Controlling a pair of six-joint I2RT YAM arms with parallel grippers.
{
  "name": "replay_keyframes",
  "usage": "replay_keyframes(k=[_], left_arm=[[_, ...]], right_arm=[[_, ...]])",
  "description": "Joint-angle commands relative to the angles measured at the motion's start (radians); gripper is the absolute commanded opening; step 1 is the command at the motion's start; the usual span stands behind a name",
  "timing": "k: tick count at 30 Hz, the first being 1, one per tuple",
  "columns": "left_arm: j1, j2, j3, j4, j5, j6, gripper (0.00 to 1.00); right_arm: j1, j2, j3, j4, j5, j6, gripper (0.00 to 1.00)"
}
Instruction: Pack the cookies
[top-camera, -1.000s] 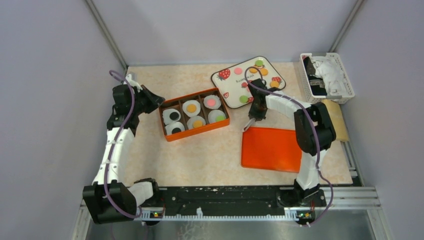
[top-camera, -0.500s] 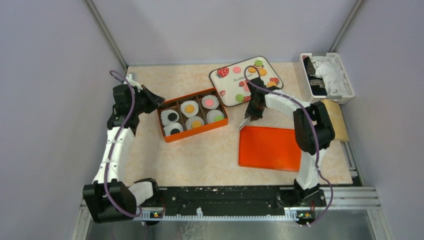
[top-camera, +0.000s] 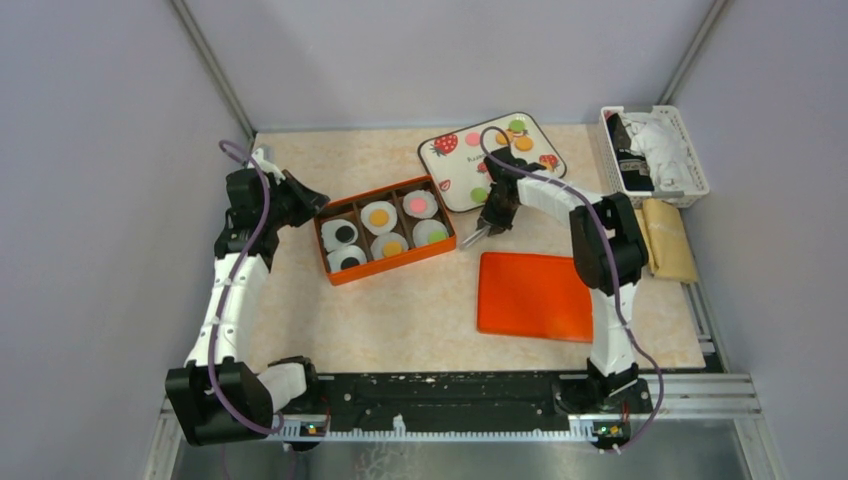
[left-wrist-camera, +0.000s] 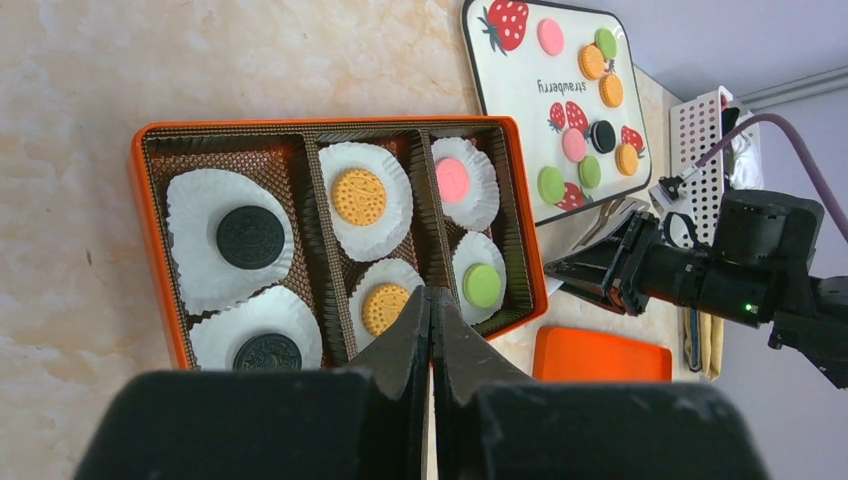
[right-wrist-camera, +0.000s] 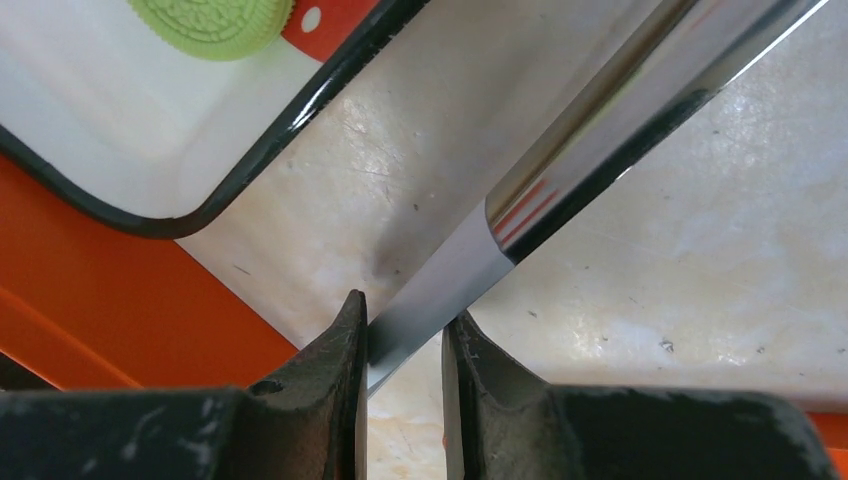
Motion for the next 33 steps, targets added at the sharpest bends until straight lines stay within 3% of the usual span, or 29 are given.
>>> replay_keyframes(k=[1,3,8,13,16,20,28,33], left_arm=[[-0.004,0.0,0.003,0.04,-0.007,-0.001,0.04],[-0.003,-0.001,0.002,0.042,-0.006,-0.002,0.05],[-0.004,-0.001,-0.005,0.05,-0.001,0.001,0.08],[-0.007,0.003,-0.002,0.045,0.014,0.014,0.18],[-0.012,0.008,-0.006,0.051,0.019,0.017,0.14],[-0.033,0.021,0.001,0.041,0.001,0.017,0.0],[-0.228,0.097,0.046,0.015,-0.125,0.029,0.0],[-0.271,0.147,0.059,0.022,-0.122,0.011,0.0]], right_arm=[[0.01,0.049,0.089,0.251,0.018,-0.153,0.0],[0.012,0.042,0.078,0.254,0.045,-0.165,0.01],[0.011,-0.031,0.042,0.284,0.098,-0.208,0.36],[0.011,-0.125,0.02,0.298,0.14,-0.256,0.53],[0.011,-0.185,0.003,0.296,0.161,-0.276,0.56],[0.012,-0.263,-0.033,0.289,0.159,-0.292,0.57],[0.044,-0.446,-0.247,0.304,0.172,-0.316,0.57],[0.047,-0.462,-0.306,0.285,0.206,-0.326,0.57]])
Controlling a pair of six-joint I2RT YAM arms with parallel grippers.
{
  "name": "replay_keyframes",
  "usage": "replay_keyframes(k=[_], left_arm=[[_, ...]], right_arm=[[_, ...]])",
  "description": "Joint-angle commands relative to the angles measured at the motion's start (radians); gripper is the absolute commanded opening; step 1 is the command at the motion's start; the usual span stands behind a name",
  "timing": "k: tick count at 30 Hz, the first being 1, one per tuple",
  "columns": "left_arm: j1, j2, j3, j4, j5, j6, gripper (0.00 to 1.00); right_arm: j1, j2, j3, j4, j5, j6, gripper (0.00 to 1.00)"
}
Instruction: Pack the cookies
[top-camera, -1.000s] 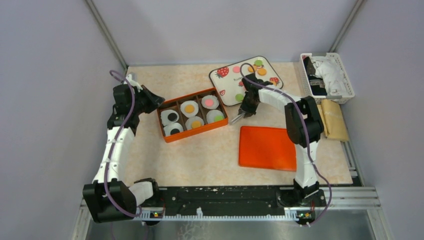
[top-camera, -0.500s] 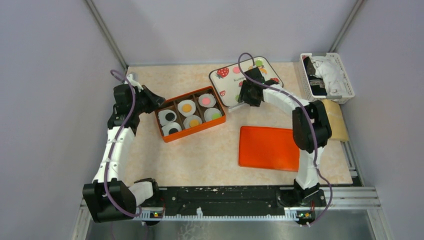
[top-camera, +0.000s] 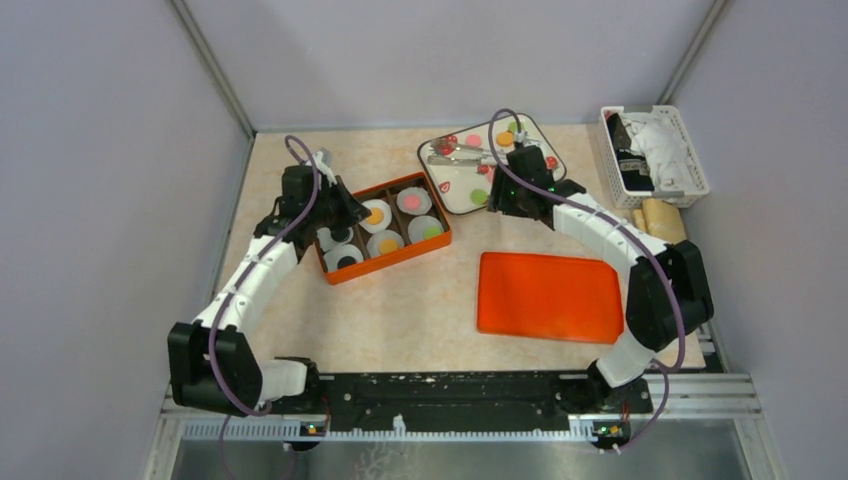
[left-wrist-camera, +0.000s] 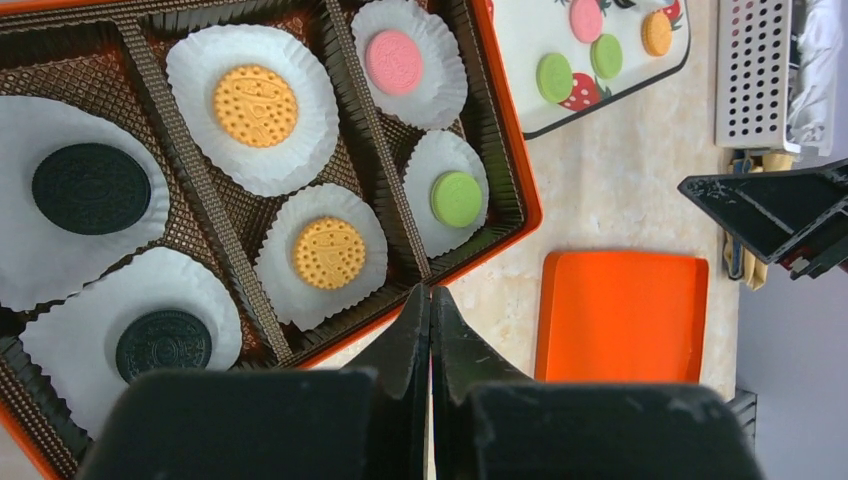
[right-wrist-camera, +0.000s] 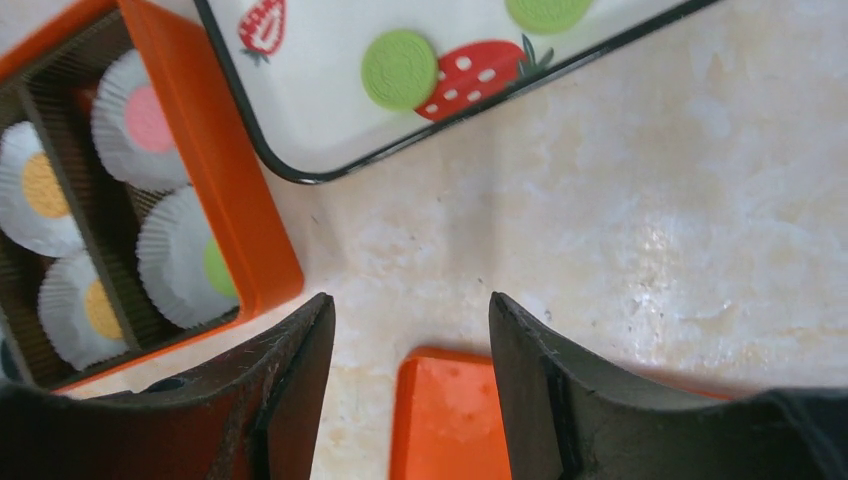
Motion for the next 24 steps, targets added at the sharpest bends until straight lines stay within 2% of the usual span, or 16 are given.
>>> replay_keyframes(k=[1,6,13,17,24], left_arm=[[-0.018,0.024,0.053,0.023,-0.033,0.003,0.0],[-0.023,0.013,0.052,0.028,-0.047,0.006,0.0],[-0.034,0.04,0.047,0.047,-0.031,0.001,0.0],[-0.044,0.046,0.046,0.056,-0.026,0.002,0.0],[-0.061,0.061,0.036,0.087,-0.01,0.016,0.0]], right_arm=[[0.014,-0.015,-0.032,0.005,0.039,-0.03,0.57],[0.029,-0.023,-0.073,0.01,0.005,-0.04,0.56],[0.182,-0.031,-0.209,0.007,0.049,0.01,0.51],[0.215,-0.012,-0.296,0.054,0.02,0.064,0.48],[0.234,0.023,-0.332,0.071,0.035,0.089,0.31]])
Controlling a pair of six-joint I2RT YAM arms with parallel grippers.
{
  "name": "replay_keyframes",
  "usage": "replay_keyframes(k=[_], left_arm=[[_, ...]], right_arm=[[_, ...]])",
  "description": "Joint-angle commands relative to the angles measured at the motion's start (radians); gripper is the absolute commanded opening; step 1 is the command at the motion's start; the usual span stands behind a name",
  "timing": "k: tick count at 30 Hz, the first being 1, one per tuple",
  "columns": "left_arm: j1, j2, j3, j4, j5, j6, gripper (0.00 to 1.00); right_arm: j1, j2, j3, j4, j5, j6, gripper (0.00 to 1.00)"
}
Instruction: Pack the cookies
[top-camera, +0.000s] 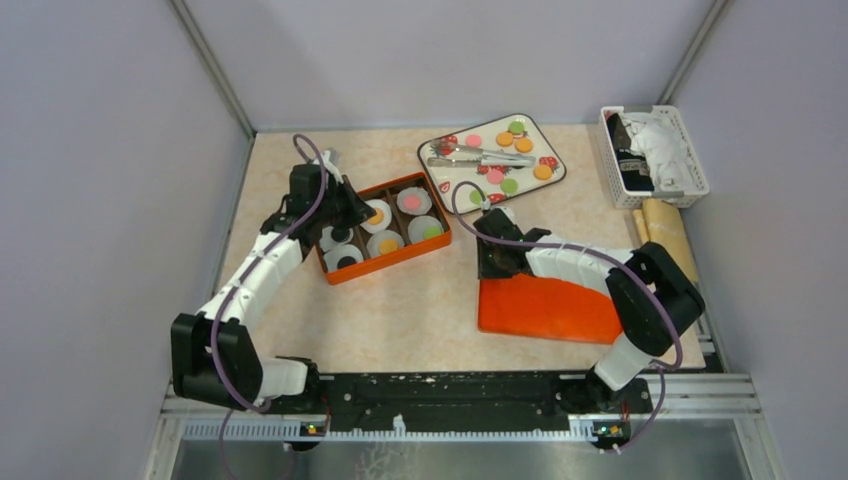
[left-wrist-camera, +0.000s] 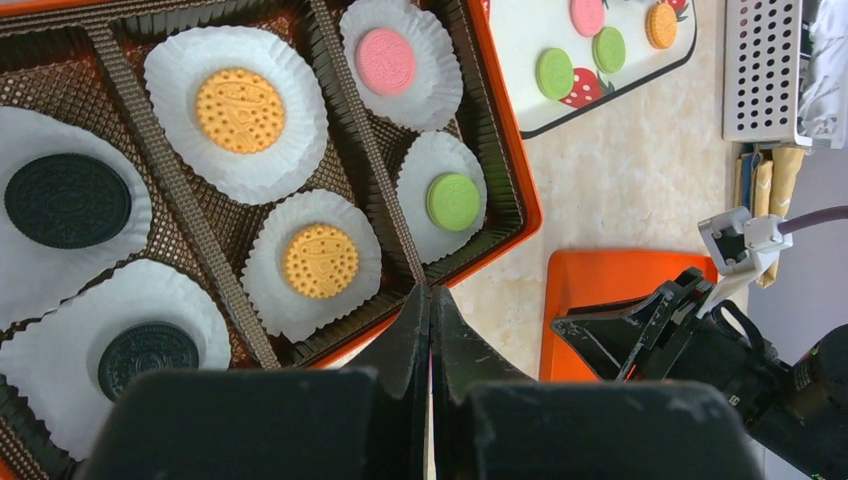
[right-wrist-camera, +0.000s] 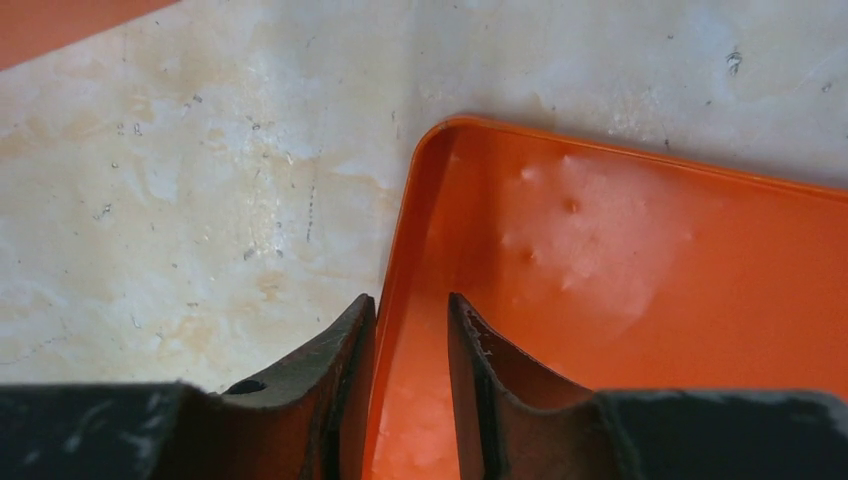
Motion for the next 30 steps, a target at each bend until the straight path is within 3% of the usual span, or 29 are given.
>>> replay_keyframes(k=[1,7,8,11,30], left_arm=[[-0.017,0.019,0.023,0.078,0.019,0.017,0.0],[-0.047,0.076,0.021,0.113,0.009,0.027,0.0],[-0.056,0.091,0.022,0.122,0.008,0.03,0.0],[-0.084,0.148,0.04,0.13,-0.002,0.036,0.0],[-0.232,0.352,-0.006,0.159,-0.082,0.055,0.0]], right_arm=[[0.01,0.027,-0.005,0.04,0.035,0.028,0.27],[0.019,0.068,0.014,0.03,0.051,0.03,0.25],[0.021,0.078,0.018,0.029,0.049,0.03,0.22],[0.024,0.116,0.041,-0.003,0.054,0.035,0.0],[0.031,-0.209,0.026,-0.112,0.127,0.005,0.0]])
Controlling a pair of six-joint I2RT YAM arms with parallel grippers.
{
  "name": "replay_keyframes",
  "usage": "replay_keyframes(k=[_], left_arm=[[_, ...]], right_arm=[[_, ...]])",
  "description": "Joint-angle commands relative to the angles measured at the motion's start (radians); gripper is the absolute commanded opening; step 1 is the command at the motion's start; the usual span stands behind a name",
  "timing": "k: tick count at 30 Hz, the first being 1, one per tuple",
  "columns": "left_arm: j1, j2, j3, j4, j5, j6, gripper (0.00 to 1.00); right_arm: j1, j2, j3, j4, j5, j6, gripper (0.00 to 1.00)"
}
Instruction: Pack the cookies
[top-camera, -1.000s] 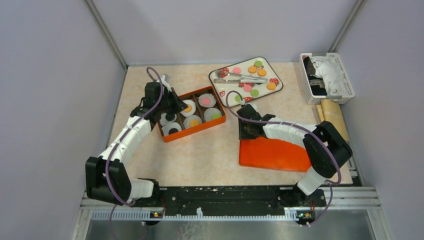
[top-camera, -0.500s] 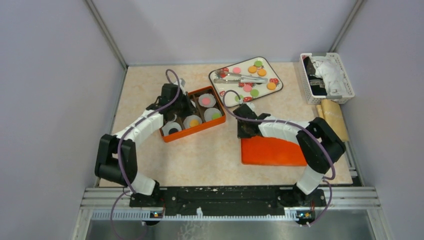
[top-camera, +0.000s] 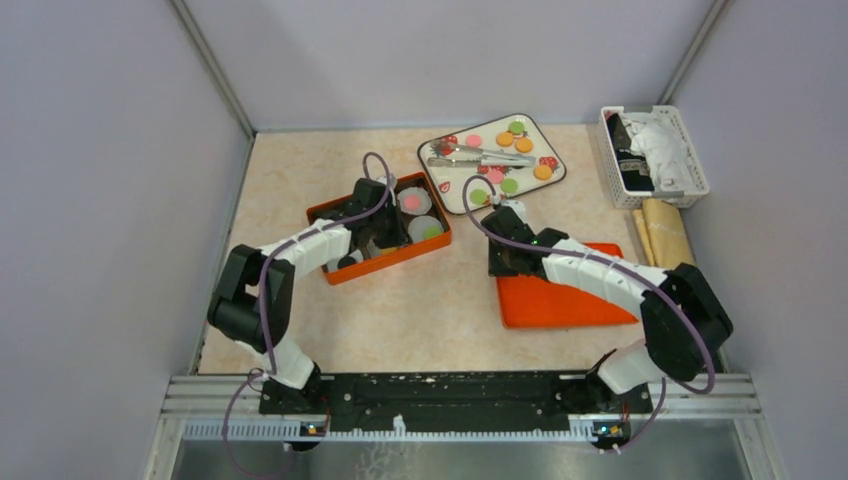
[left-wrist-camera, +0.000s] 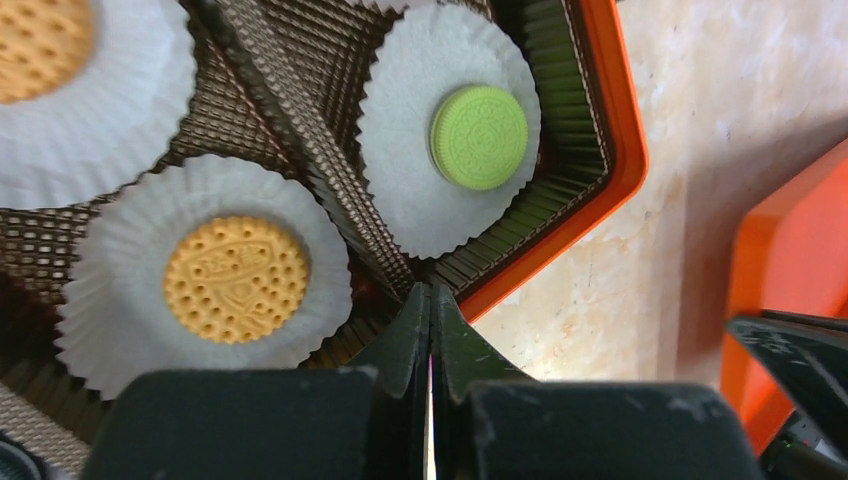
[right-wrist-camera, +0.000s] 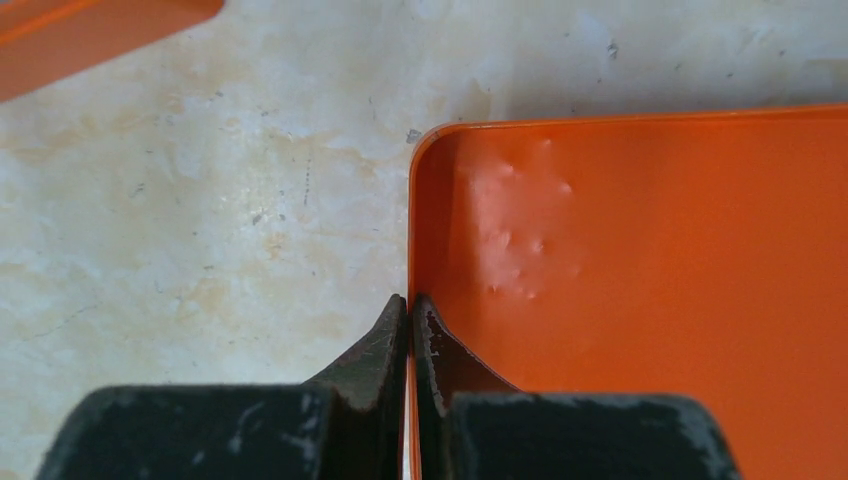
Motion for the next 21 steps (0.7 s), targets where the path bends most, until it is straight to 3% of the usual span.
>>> replay_keyframes(k=[1,9,21], left_arm=[[-0.035,0.037,-0.015,0.052,-0.023,0.024,0.0],[-0.101,0.065,-0.019,0.044,-0.024,0.022,0.0],[-0.278,-0.054,-0.047,0.005,-0.068,-0.053,0.0]], right_arm=[[0.008,-0.099,0.03,-0.02,0.044,-0.019,0.0],[0.008,-0.174,0.045,-0.045,0.044,-0.027,0.0],[0.009,-0.283,0.082,-0.102,0.052,-0.051,0.0]])
